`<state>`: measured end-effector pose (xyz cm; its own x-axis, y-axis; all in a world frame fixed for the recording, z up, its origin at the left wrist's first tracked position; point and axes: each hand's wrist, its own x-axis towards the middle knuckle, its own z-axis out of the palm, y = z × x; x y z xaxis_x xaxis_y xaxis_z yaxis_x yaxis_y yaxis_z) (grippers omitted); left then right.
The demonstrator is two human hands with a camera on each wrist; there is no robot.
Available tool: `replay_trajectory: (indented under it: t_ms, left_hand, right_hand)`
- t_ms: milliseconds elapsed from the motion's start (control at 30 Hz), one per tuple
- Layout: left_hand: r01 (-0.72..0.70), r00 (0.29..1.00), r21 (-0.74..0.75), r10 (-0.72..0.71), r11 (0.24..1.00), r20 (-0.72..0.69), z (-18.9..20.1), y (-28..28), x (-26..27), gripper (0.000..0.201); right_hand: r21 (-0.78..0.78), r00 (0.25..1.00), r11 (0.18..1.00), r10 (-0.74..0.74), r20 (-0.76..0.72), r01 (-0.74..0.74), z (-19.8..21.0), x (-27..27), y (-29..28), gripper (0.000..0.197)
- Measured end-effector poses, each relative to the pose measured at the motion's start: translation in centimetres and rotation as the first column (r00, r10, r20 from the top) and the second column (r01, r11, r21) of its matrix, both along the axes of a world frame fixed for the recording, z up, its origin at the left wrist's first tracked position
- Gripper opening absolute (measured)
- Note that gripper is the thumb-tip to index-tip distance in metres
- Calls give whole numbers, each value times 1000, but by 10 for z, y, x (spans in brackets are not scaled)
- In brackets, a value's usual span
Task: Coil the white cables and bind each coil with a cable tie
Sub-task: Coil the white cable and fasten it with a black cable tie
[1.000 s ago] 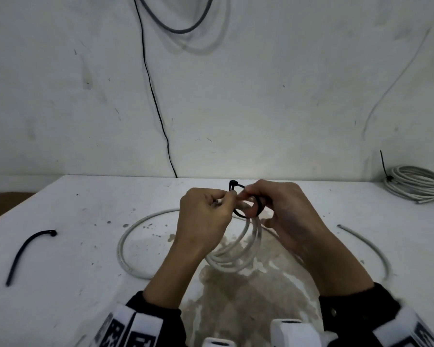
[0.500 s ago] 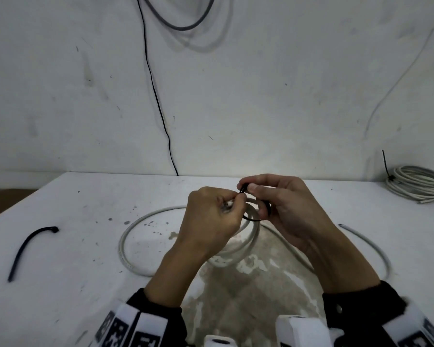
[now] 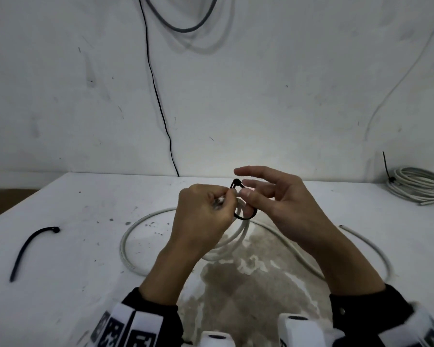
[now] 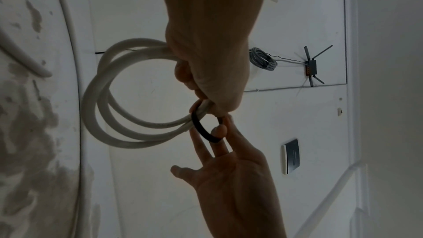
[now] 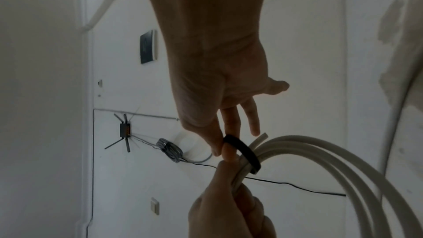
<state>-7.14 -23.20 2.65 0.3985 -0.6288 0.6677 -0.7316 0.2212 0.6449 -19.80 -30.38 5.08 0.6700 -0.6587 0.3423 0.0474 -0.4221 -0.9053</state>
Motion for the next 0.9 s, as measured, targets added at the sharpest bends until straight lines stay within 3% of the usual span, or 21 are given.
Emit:
replay_trajectory:
  t_ms: [100,233,367,533,767,900]
  left_hand:
    - [-24,992,10,22,1000,124,-4,-1,1,30]
    - [-55,951,2,52,998,304,-6,1,4,37]
    - [-37,931,4,33,999,364,-6,1,4,39]
    - [-19,933,7,15,1000,359,-8,1,4,40]
    - [48,991,-21,-45,999,130,-5,0,-2,28]
    - [92,992,-49,-87,995,90,-2,1,-6,22]
  right_hand:
    - [-33,999,999,-37,16,37,-2,2,0,19]
    - [32,999,999,32,18,-33,0,1,1,19]
    - [66,998,998,17,64,-21,1,-1,-1,19]
    - [66,999,998,12,39,-15,2,-3,-2,12]
    - [146,997,987,62,41,-67,11,-8,2,12]
    - [134,995,987,86,44,-91,9,-8,0,12]
